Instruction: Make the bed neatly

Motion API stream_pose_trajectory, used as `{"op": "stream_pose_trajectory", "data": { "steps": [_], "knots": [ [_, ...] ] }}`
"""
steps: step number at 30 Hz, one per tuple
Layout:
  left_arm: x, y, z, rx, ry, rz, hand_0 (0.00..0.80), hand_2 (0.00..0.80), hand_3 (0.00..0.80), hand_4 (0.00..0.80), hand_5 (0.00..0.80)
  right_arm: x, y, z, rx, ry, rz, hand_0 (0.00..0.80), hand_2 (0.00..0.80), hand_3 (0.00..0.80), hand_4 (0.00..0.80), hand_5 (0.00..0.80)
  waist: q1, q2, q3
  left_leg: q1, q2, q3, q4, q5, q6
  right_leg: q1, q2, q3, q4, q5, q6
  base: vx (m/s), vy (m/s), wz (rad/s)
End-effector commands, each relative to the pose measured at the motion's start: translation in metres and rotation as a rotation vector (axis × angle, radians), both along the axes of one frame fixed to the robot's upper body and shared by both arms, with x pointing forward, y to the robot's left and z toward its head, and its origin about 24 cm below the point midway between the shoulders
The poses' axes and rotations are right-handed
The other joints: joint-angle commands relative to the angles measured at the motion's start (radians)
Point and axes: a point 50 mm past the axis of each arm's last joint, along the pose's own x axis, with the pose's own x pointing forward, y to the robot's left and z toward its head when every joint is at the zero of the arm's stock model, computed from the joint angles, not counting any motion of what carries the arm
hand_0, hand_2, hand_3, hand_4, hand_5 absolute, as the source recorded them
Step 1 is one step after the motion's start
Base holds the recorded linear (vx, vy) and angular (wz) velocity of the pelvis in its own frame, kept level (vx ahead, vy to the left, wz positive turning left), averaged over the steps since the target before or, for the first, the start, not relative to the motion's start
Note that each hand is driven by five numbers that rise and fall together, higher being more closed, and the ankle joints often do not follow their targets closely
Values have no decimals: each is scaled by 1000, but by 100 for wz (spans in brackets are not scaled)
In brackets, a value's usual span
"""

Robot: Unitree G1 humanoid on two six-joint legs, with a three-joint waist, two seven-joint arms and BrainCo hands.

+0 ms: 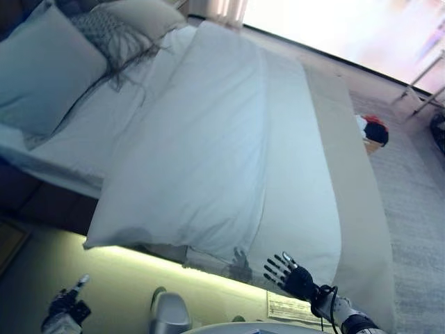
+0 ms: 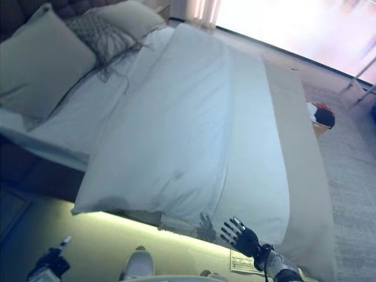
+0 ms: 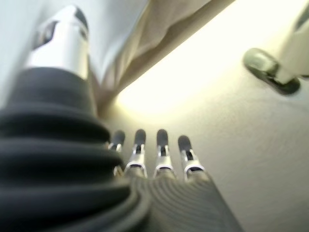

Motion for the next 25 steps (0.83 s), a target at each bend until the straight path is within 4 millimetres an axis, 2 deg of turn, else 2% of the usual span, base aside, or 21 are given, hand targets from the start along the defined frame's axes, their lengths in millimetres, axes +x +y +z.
{"op": "stream_pose_trajectory", "data": {
  "steps": [1, 4, 7, 10, 12, 15, 18, 21, 25],
  "knots": [
    [8, -30, -14, 16, 119, -256, 0, 0, 0, 0, 0, 8, -21, 5, -117, -61, -17, 0, 0, 0, 0, 0, -6, 71, -3, 156, -15, 24, -292, 109, 15, -8, -38, 2, -83, 160, 58, 71, -47, -19],
    [1, -56, -28, -48, 205, -390, 0, 0, 0, 0, 0, -17, -18, -10, -174, 5, -44, 0, 0, 0, 0, 0, -34, 99, -20, 146, -19, 42, -292, 107, 13, 1, -22, 1, -118, 150, 57, 28, -47, -21],
    [-4, -78, -38, -99, 278, -489, 0, 0, 0, 0, 0, -35, -14, -19, -141, 83, -188, 0, 0, 0, 0, 0, -54, 113, -33, 139, -23, 49, -292, 106, 12, 1, -9, 4, -126, 128, 52, 24, -37, -10],
    [-14, -98, -47, -160, 314, -486, 0, 0, 0, 0, 0, -50, -9, -27, -191, 148, -233, 0, 0, 0, 0, 0, -74, 118, -47, 152, -25, 58, -292, 96, 15, 6, 0, 23, -126, 112, 43, 49, -50, -5],
    [-18, -111, -52, -194, 335, -486, 0, 0, 0, 0, 0, -61, -2, -32, -161, 247, -333, 0, 0, 0, 0, 0, -85, 124, -50, 168, -19, 69, -292, 90, 14, 14, 6, 34, -126, 104, 35, 47, -46, -20],
    [-17, -131, -56, -208, 344, -542, 0, 0, 0, 0, 0, -78, 2, -38, -220, 397, -365, 0, 0, 0, 0, 0, -98, 133, -55, 183, -15, 70, -292, 80, 14, 23, 18, 52, -126, 92, 25, 25, -53, -17],
    [-10, -144, -57, -216, 339, -619, 0, 0, 0, 0, 0, -73, 12, -38, -212, 364, -240, 0, 0, 0, 0, 0, -101, 139, -58, 199, -10, 71, -292, 79, 12, 36, 25, 60, -126, 84, 16, 35, -42, -15],
    [-10, -149, -57, -225, 352, -647, 0, 0, 0, 0, 0, -65, 21, -38, -203, 333, -197, 0, 0, 0, 0, 0, -107, 143, -60, 203, -5, 71, -292, 83, 8, 40, 31, 70, -126, 77, 12, 28, -20, -5],
    [-11, -145, -57, -228, 363, -638, 0, 0, 0, 0, 0, -62, 11, -36, -240, 327, -166, 0, 0, 0, 0, 0, -115, 151, -58, 207, 2, 73, -292, 84, 5, 43, 40, 77, -126, 68, 7, 1, 4, -4]
  ]
}}
